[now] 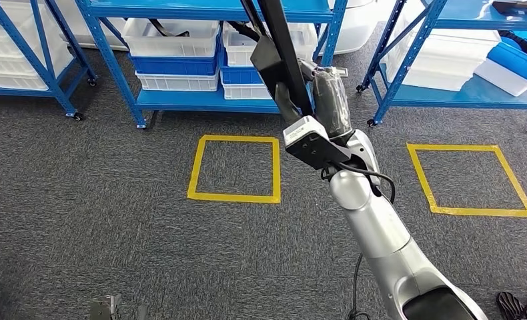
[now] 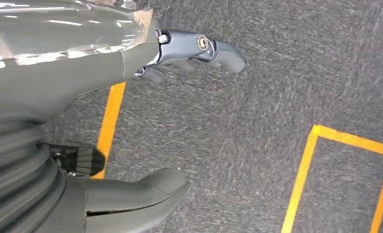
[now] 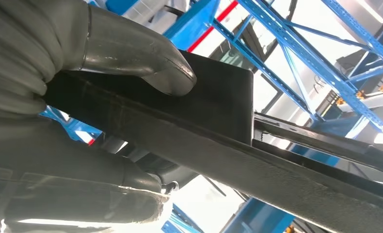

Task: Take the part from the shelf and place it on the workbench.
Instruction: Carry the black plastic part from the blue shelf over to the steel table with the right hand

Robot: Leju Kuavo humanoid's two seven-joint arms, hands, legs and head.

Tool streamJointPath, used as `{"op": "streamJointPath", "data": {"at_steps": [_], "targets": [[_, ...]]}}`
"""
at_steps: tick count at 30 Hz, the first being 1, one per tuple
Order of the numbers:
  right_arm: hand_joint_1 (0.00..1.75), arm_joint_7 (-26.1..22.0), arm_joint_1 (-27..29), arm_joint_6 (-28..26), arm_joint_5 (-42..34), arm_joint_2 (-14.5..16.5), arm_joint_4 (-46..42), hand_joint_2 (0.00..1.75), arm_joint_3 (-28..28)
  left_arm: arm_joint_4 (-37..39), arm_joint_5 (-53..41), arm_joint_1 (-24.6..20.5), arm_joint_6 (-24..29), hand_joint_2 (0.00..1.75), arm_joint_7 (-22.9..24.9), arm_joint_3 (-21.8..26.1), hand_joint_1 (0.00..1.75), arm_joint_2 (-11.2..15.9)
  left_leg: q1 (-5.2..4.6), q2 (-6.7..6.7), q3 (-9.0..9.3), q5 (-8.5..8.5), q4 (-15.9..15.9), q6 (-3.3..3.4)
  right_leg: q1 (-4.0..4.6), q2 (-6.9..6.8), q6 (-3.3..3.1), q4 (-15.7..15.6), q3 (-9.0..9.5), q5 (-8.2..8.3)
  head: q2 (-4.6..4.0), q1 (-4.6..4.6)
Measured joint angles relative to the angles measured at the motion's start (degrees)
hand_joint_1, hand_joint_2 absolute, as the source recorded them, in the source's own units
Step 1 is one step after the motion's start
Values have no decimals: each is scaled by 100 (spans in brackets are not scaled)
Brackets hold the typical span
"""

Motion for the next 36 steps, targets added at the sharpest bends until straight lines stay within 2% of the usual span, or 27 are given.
{"op": "streamJointPath", "data": {"at_steps": [1,2,4,5,6,10,15,19,21,23,24,25,27,28,29,30,31,32,33,34,35,36], "targets": [[175,1,9,1,-16,-4,2,175,-1,0,7,4,-5,175,-2,0,0,1,-13,-2,-44,38,1,2,21,2,14,-98,150,15,0,0],[175,1,8,7,-40,-7,3,175,-2,0,15,6,-9,175,-9,0,0,1,-25,-5,-80,70,2,-1,43,2,24,-398,405,78,0,1],[175,-2,-33,26,-84,-10,6,175,-4,0,28,8,-18,175,-31,1,0,4,-54,-9,-135,119,12,-25,95,1,-7,-1172,947,172,0,3],[175,-8,-60,38,-107,-10,9,175,-4,0,33,9,-22,175,-42,1,0,7,-72,-7,-162,145,17,-47,118,1,-40,-1431,1106,190,0,0],[175,-15,-80,46,-123,-10,15,175,-4,0,36,12,-25,175,-52,2,0,11,-90,-4,-188,160,26,-61,124,0,-75,-1570,1175,190,0,-3],[175,-49,-91,61,-146,-23,88,175,-10,0,43,33,-32,175,-74,2,0,34,-71,9,-230,222,22,-7,106,3,-148,-1617,1165,239,0,-8],[175,-100,-96,58,-115,-23,196,175,-10,0,51,36,-44,175,-77,2,0,62,-46,8,-230,293,-36,-116,133,2,-224,-1616,1136,284,0,-7],[175,-121,-99,57,-76,-13,290,175,-9,0,92,35,-35,175,-78,2,0,85,-41,9,-230,324,-55,-145,140,3,-255,-1614,1121,305,0,-7],[175,-138,-109,57,-50,-3,332,175,-7,0,118,33,-26,175,-83,4,0,100,-44,5,-232,332,-61,-120,114,2,-226,-1647,1134,330,0,-8],[175,-154,-129,52,-7,25,368,175,-5,0,138,25,-19,175,-94,5,0,104,-18,14,-153,415,-222,-51,117,6,-184,-1679,1134,342,0,-9],[175,-158,-147,49,16,39,385,175,-2,0,146,17,-18,175,-99,6,0,101,4,23,-99,478,-338,-11,129,12,-181,-1615,1096,290,0,-8],[175,-161,-167,46,31,51,401,175,0,0,151,6,-16,175,-103,6,0,95,32,36,-56,536,-442,11,129,20,-187,-1419,1000,175,0,-6],[175,-166,-195,43,41,60,440,175,4,1,154,-8,-17,175,-105,7,0,88,68,37,-64,589,-506,12,66,31,-181,-737,687,-154,0,-4],[175,-167,-198,42,41,64,462,175,4,2,154,-10,-17,175,-105,7,0,85,88,28,-91,604,-507,-12,24,32,-149,-410,542,-284,0,-5],[175,-166,-196,42,41,65,484,175,4,3,156,-7,-17,175,-105,7,0,81,115,10,-124,621,-502,-48,-27,31,-93,-250,475,-337,0,-7],[175,-166,-196,42,41,67,504,175,4,5,158,-5,-16,175,-105,8,0,79,152,-13,-161,638,-488,-94,-80,31,-15,-309,519,-305,0,-7],[175,-165,-198,42,41,71,524,175,4,6,160,-5,-13,175,-105,8,0,75,199,-38,-207,648,-455,-155,-140,31,87,-564,671,-205,0,-7],[175,-164,-206,42,42,76,544,175,4,7,165,-7,-10,175,-104,9,0,74,251,-66,-265,643,-386,-230,-209,42,203,-955,892,-88,0,-3],[175,-163,-214,42,44,85,568,175,6,6,174,-10,-4,175,-101,11,0,87,282,-97,-337,628,-300,-314,-239,84,288,-1255,1070,5,0,8],[175,-164,-222,40,47,100,592,175,5,5,185,-14,2,175,-98,14,0,96,300,-129,-406,610,-199,-389,-259,122,303,-1438,1179,58,0,12],[175,-163,-226,39,52,116,616,175,4,5,198,-18,6,175,-95,16,0,104,308,-155,-460,604,-129,-445,-260,156,274,-1482,1202,62,0,13],[175,-161,-227,37,55,132,642,175,4,5,209,-15,9,175,-92,17,0,111,307,-178,-489,619,-111,-481,-226,173,202,-1401,1162,55,0,5]]}}
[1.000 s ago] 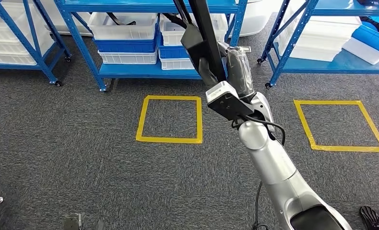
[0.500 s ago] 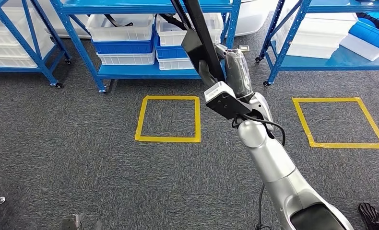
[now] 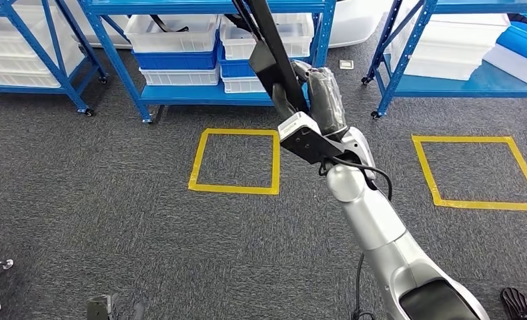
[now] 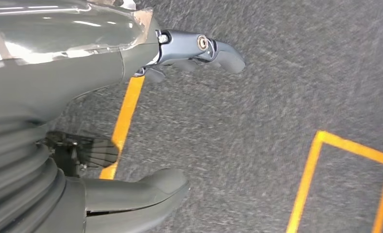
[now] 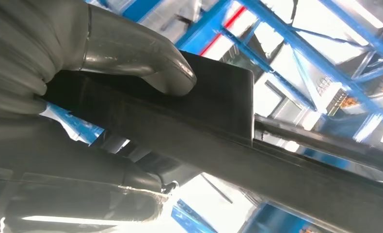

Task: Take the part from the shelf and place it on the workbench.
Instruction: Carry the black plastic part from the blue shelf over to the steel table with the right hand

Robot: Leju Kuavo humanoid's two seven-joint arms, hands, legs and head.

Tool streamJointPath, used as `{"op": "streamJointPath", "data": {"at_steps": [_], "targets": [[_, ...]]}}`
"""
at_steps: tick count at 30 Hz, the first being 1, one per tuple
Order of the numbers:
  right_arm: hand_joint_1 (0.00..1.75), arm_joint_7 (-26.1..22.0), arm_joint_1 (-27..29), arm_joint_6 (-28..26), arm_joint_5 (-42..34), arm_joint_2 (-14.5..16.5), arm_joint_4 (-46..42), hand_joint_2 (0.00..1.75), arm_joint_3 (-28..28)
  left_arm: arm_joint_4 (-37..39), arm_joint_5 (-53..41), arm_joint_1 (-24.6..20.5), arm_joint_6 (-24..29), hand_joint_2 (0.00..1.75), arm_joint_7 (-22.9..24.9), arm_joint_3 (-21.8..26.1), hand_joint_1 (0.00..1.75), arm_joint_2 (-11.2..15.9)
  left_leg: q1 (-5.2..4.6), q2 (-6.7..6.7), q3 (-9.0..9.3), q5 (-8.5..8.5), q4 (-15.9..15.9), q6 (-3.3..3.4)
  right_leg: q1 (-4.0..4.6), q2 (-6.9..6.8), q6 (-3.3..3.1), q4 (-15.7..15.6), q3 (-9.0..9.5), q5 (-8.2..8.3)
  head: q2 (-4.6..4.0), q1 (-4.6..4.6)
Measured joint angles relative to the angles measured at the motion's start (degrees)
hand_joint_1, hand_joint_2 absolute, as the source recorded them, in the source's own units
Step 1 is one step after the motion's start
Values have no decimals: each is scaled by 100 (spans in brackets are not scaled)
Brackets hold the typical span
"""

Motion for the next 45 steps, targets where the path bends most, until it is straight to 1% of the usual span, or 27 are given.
{"op": "streamJointPath", "data": {"at_steps": [2,4,7,8,9,10,11,13,15,17,19,22,23,24,25,27,28,30,32,33,35,37,39,40,41,43,45], "targets": [[175,2,-15,-2,1,36,38,175,-1,4,9,15,2,175,6,1,0,-4,31,-11,-20,31,-12,-29,23,-39,-129,53,-44,14,0,-32],[175,0,-42,-2,7,77,69,175,0,10,10,20,11,175,12,2,0,1,33,71,-145,-163,250,-18,51,-80,-215,65,-72,52,0,-70],[175,-9,-59,-2,24,104,115,175,1,13,10,2,30,175,20,2,0,0,-38,170,-622,-787,1396,55,137,-163,-290,62,-117,86,0,-102],[175,-13,-59,1,30,106,133,175,1,13,10,1,38,175,28,2,0,-1,-70,171,-728,-902,1687,94,177,-196,-306,62,-130,91,0,-106],[175,-15,-60,7,38,108,150,175,1,14,11,0,44,175,37,1,0,-1,-111,171,-730,-924,1785,153,221,-227,-325,62,-138,97,0,-107],[175,-16,-66,17,49,110,161,175,1,14,12,-4,48,175,44,2,0,-1,-161,175,-603,-848,1633,235,261,-258,-338,62,-142,100,0,-108],[175,-17,-76,31,59,114,169,175,0,14,12,-13,52,175,49,2,0,0,-228,204,-378,-722,1302,343,293,-285,-346,61,-142,101,0,-108],[175,-21,-109,57,76,122,174,175,-1,12,13,-49,53,175,54,1,0,7,-365,361,45,-568,631,544,342,-343,-352,50,-138,102,0,-102],[175,-28,-135,77,84,134,184,175,-1,10,17,-83,55,175,58,-1,0,14,-454,437,184,-549,377,624,352,-418,-348,31,-131,104,0,-103],[175,-32,-154,104,86,150,199,175,-2,10,27,-91,62,175,61,1,0,14,-460,353,224,-485,274,617,358,-488,-335,4,-114,100,0,-109],[175,-34,-183,128,86,155,211,175,-3,11,39,-100,68,175,60,2,0,7,-424,281,302,-396,110,594,362,-412,-322,139,-165,5,0,-106],[175,-38,-200,153,86,145,244,175,-2,14,66,-113,69,175,57,2,0,-8,-400,161,320,-331,28,590,325,-205,-324,1053,-579,-390,0,-103],[175,-39,-190,162,86,141,260,175,-2,15,73,-106,69,175,57,2,0,-13,-397,111,311,-327,31,584,312,-187,-303,1326,-707,-474,0,-102],[175,-39,-180,170,87,136,277,175,-1,18,77,-98,69,175,57,2,0,-19,-396,59,307,-322,33,577,298,-180,-262,1427,-756,-478,0,-102],[175,-39,-174,175,86,132,291,175,-2,21,80,-94,69,175,57,2,0,-23,-393,6,305,-317,38,567,284,-175,-206,1297,-696,-390,0,-103],[175,-39,-177,177,86,128,304,175,-2,24,87,-92,69,175,57,2,0,-31,-385,-92,298,-313,61,541,249,-104,-106,547,-342,-80,0,-102],[175,-39,-182,180,87,130,307,175,0,24,96,-93,69,175,57,2,0,-33,-390,-137,282,-316,81,515,244,-58,-103,191,-167,45,0,-102],[175,-44,-193,186,87,137,311,175,1,24,116,-89,73,175,57,2,0,-34,-393,-202,231,-303,105,442,256,-9,-182,-133,-25,147,0,-106],[175,-49,-203,196,85,148,314,175,3,25,129,-73,78,175,58,3,0,-22,-383,-249,189,-275,102,374,249,-73,-283,-153,-28,189,0,-110],[175,-52,-206,202,82,154,314,175,3,26,131,-61,80,175,57,3,0,-15,-377,-232,161,-290,122,348,229,-104,-325,-171,-22,209,0,-111],[175,-66,-210,218,71,165,313,175,5,27,134,-46,78,175,52,3,0,1,-355,-84,-9,-498,445,287,179,-179,-413,-211,-3,241,0,-132],[175,-77,-204,226,58,164,313,175,5,28,139,-31,67,175,45,4,0,2,-311,92,-356,-861,1179,216,183,-255,-455,-217,-3,244,0,-153],[175,-82,-182,229,52,153,313,175,5,28,143,-3,56,175,30,4,0,1,-258,154,-611,-1020,1713,160,179,-343,-455,-215,-8,242,0,-155],[175,-85,-167,231,49,145,313,175,6,28,145,9,52,175,15,4,0,1,-232,175,-592,-955,1683,139,173,-389,-449,-215,-8,238,0,-155],[175,-87,-150,230,48,136,307,175,7,28,149,17,49,175,-6,4,0,2,-207,215,-447,-804,1419,119,162,-434,-438,-214,-3,232,0,-154],[175,-92,-117,216,48,112,267,175,9,27,158,17,31,175,-52,3,0,-15,-188,426,1,-509,636,78,181,-509,-386,-203,8,204,0,-160],[175,-100,-93,192,60,80,207,175,8,26,169,17,3,175,-85,2,0,-43,-211,547,239,-421,217,101,244,-575,-314,-204,22,186,0,-139]]}}
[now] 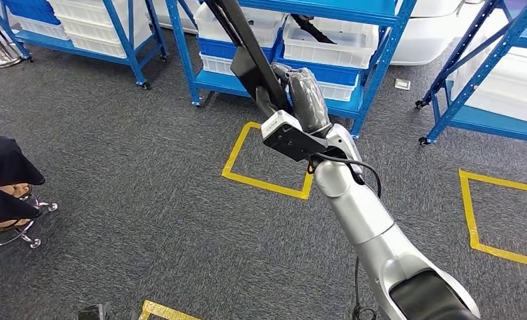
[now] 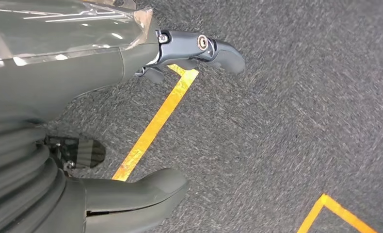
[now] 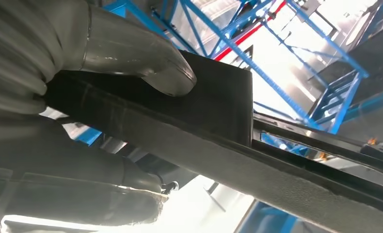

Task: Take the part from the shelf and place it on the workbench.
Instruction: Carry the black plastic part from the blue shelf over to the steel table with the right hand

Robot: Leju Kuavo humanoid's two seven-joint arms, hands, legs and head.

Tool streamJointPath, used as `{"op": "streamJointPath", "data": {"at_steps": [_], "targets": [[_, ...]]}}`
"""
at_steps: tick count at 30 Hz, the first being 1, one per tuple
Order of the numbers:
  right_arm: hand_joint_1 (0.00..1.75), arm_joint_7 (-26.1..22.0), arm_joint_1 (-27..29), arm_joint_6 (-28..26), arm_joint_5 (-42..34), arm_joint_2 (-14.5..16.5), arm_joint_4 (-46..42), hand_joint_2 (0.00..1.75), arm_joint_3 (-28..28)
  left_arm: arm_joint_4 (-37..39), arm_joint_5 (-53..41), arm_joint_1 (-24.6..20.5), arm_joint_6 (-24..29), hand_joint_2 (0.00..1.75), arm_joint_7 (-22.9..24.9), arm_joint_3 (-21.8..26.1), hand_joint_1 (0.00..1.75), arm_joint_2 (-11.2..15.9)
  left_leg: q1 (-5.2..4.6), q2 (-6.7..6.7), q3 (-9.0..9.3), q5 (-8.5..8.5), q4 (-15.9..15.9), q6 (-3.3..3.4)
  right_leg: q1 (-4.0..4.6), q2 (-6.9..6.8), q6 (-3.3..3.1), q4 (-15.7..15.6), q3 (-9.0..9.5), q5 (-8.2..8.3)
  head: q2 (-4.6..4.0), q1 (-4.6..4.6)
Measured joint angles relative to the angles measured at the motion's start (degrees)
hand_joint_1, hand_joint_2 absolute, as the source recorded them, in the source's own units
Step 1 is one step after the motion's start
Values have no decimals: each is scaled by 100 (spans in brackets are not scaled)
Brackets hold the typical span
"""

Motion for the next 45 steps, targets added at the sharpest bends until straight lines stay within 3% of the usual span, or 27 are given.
{"op": "streamJointPath", "data": {"at_steps": [2,4,6,8,9,10,12,14,16,18,20,22,23,25,26,28,29,31,33,36,40,41,42,44,45], "targets": [[175,-10,38,-31,14,-32,-43,175,-2,-1,7,14,-15,175,-16,0,0,-10,-43,-100,-3,-2,-33,95,37,-86,77,-37,27,5,0,30],[175,-19,118,-73,30,-71,-95,175,-8,-2,11,31,-18,175,-30,0,0,-19,-69,-216,8,31,-62,210,23,-30,133,54,-13,-75,0,33],[175,-28,235,-122,46,-125,-164,175,-17,-3,14,29,-17,175,-39,0,0,-24,-80,-336,16,60,-86,320,3,202,93,595,-266,-344,0,41],[175,-34,401,-176,79,-188,-242,175,-32,-3,14,27,-22,175,-41,-1,0,-23,-109,-477,8,68,-86,378,15,358,31,1403,-664,-636,0,49],[175,-34,494,-202,109,-218,-286,175,-45,-3,14,30,-27,175,-39,-2,0,-27,-127,-553,7,71,-86,392,33,388,27,1644,-802,-692,0,50],[175,-32,590,-225,155,-242,-337,175,-61,-3,11,34,-32,175,-33,-4,0,-33,-150,-634,7,76,-86,403,62,412,33,1676,-844,-662,0,51],[175,-11,771,-257,279,-273,-486,175,-108,-3,-14,32,-42,175,-10,-14,0,-51,-201,-783,11,88,-85,421,133,500,28,1051,-584,-373,0,52],[175,22,920,-272,400,-286,-682,175,-162,-3,-41,20,-50,175,15,-22,0,-87,-237,-904,0,98,-80,427,192,713,-62,282,-227,-63,0,40],[175,56,1008,-278,461,-292,-839,175,-193,-2,-50,12,-56,175,33,-24,0,-121,-240,-995,-22,113,-78,406,221,814,-159,14,-98,57,0,34],[175,101,1076,-278,517,-297,-959,175,-213,-3,-63,11,-61,175,42,-25,0,-128,-232,-1061,-43,123,-81,360,178,709,-210,-45,-56,100,0,38],[175,141,1158,-275,575,-303,-1077,175,-237,-5,-84,-1,-66,175,46,-34,0,-130,-240,-867,-131,-11,93,289,103,590,-260,-144,22,142,0,27],[175,154,1246,-268,610,-314,-1182,175,-272,-5,-97,-26,-73,175,54,-52,0,-132,-204,-556,-411,-348,686,198,78,471,-299,-194,67,158,0,13],[175,156,1294,-261,622,-322,-1225,175,-289,-5,-98,-33,-79,175,59,-61,0,-132,-156,-475,-600,-514,1067,151,73,408,-314,-194,67,157,0,7],[175,163,1402,-243,640,-339,-1295,175,-311,-5,-99,-28,-88,175,70,-73,0,-128,-49,-399,-809,-603,1463,58,49,289,-295,-190,61,144,0,5],[175,167,1446,-237,643,-345,-1321,175,-314,-5,-100,-24,-91,175,74,-80,0,-123,3,-364,-746,-499,1342,10,27,236,-273,-184,62,132,0,4],[175,171,1491,-229,644,-357,-1369,175,-320,-5,-103,-32,-98,175,78,-99,0,-123,86,-173,-330,-180,608,-92,0,145,-194,-141,67,84,0,0],[175,171,1499,-229,644,-364,-1396,175,-328,-6,-104,-42,-106,175,79,-110,0,-128,98,-82,-127,-77,272,-106,5,109,-142,-102,60,50,0,-4],[175,170,1506,-229,645,-379,-1443,175,-345,-7,-106,-57,-121,175,82,-126,0,-143,67,-8,58,-32,-34,-46,54,36,-38,-51,56,5,0,24],[175,170,1517,-229,646,-388,-1465,175,-350,-8,-107,-56,-124,175,83,-133,0,-137,4,-138,52,-19,-48,92,64,-43,57,-57,66,-10,0,60],[175,175,1528,-229,646,-413,-1480,175,-359,-9,-106,-58,-122,175,81,-142,0,-127,-18,-260,65,29,-100,236,22,92,113,122,-20,-145,0,66],[175,176,1532,-229,646,-423,-1488,175,-362,-9,-106,-65,-121,175,82,-147,0,-125,-25,-295,61,34,-102,270,11,208,82,352,-123,-266,0,71],[175,185,1549,-226,648,-434,-1492,175,-363,-9,-106,-63,-122,175,82,-151,0,-125,-33,-353,58,35,-101,288,13,267,63,750,-321,-408,0,75],[175,210,1587,-221,657,-455,-1516,175,-372,-9,-104,-57,-122,175,81,-156,0,-123,-46,-465,58,37,-99,305,18,335,74,931,-431,-435,0,80],[175,269,1695,-214,673,-509,-1611,175,-426,-9,-94,-41,-122,175,71,-163,0,-116,-79,-736,54,38,-88,310,32,564,108,709,-387,-263,0,86],[175,289,1750,-215,675,-530,-1671,175,-463,-9,-87,-34,-121,175,63,-163,0,-109,-92,-838,49,41,-83,291,40,627,113,264,-193,-64,0,86]]}}
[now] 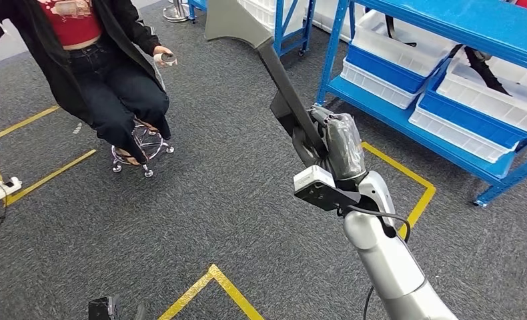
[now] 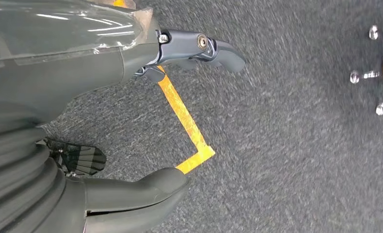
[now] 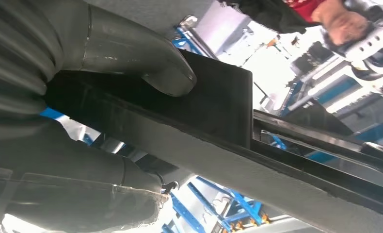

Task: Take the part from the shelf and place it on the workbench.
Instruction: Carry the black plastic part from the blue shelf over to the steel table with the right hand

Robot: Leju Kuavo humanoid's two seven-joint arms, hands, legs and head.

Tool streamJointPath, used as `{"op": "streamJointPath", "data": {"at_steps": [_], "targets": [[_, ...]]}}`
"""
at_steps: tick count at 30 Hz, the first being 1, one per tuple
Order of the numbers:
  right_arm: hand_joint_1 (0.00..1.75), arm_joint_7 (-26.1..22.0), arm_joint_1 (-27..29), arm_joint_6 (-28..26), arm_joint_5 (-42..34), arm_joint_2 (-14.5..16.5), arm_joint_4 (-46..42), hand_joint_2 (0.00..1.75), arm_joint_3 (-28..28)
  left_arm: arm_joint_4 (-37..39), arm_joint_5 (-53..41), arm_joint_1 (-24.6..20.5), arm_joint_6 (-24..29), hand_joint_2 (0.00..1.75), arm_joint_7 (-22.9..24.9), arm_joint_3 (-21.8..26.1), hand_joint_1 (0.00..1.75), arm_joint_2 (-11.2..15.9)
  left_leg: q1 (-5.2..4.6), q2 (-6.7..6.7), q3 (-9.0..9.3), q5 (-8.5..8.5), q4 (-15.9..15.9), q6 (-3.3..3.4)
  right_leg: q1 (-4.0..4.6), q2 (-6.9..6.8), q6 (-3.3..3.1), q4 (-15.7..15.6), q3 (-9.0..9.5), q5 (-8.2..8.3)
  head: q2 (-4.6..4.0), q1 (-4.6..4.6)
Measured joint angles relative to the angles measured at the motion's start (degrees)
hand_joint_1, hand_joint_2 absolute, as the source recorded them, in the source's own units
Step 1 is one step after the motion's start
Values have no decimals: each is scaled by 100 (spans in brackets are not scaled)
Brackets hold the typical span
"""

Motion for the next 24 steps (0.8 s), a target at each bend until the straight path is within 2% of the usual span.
{"op": "streamJointPath", "data": {"at_steps": [1,3,5,7,9,10,11,12,14,15,16,17,19,21,23,24], "targets": [[175,4,49,-4,-11,-12,-48,175,-41,0,4,6,1,175,-7,1,0,7,-4,-52,-7,5,-1,-23,12,43,-31,-230,110,87,0,-1],[175,3,153,-11,-42,-27,-115,175,-123,0,9,25,1,175,-14,2,0,22,1,-117,-19,24,-23,-82,21,-31,-122,-254,136,113,0,-3],[175,-11,256,-15,-86,-39,-165,175,-201,0,18,36,3,175,-19,1,0,44,0,27,-76,-57,77,-129,-17,-111,-217,-296,169,145,0,-9],[175,-40,354,-16,-133,-58,-208,175,-269,0,25,27,7,175,-23,0,0,55,2,292,-321,-362,596,-165,-35,-198,-307,-327,192,157,0,-20],[175,-71,447,-16,-166,-86,-233,175,-329,0,28,24,10,175,-24,-1,0,55,26,406,-696,-692,1354,-205,-13,-293,-346,-326,192,146,0,-24],[175,-81,486,-16,-178,-97,-235,175,-353,0,33,27,16,175,-24,0,0,55,41,425,-816,-746,1585,-222,-7,-342,-348,-324,192,143,0,-24],[175,-90,518,-16,-190,-106,-236,175,-375,-1,38,29,27,175,-24,1,0,56,51,443,-823,-688,1589,-234,-4,-388,-349,-322,192,140,0,-25],[175,-96,543,-16,-202,-111,-237,175,-397,-2,42,28,40,175,-24,1,0,59,60,476,-713,-541,1370,-237,-4,-432,-345,-321,196,134,0,-25],[175,-104,572,-16,-213,-115,-238,175,-439,-13,45,18,68,175,-25,2,0,68,50,668,-289,-202,581,-220,14,-509,-318,-308,205,112,0,-26],[175,-110,580,-16,-220,-117,-239,175,-462,-20,48,10,78,175,-27,2,0,72,34,747,-121,-103,269,-196,34,-547,-292,-300,207,96,0,-21],[175,-118,589,-16,-228,-119,-239,175,-485,-27,51,5,86,175,-28,2,0,75,13,796,-22,-61,81,-168,54,-587,-268,-295,209,83,0,-12],[175,-127,601,-16,-237,-121,-239,175,-508,-31,55,3,92,175,-30,3,0,80,-13,788,2,-62,18,-140,71,-634,-241,-293,210,72,0,-3],[175,-147,624,-14,-267,-125,-239,175,-549,-33,63,13,104,175,-30,8,0,93,-25,668,7,-32,-18,-61,70,-697,-186,-284,216,44,0,10],[175,-187,654,-8,-320,-138,-239,175,-591,-36,90,12,138,175,-25,15,0,103,-7,561,38,15,-79,28,49,-543,-167,-30,118,-118,0,16],[175,-238,707,-2,-369,-158,-228,175,-641,-39,129,18,168,175,-14,28,0,111,5,444,46,40,-102,77,15,-312,-200,665,-199,-440,0,34],[175,-257,737,0,-384,-164,-216,175,-663,-39,146,35,175,175,-4,40,0,115,4,379,41,43,-101,84,3,-257,-204,1051,-386,-582,0,42]]}}
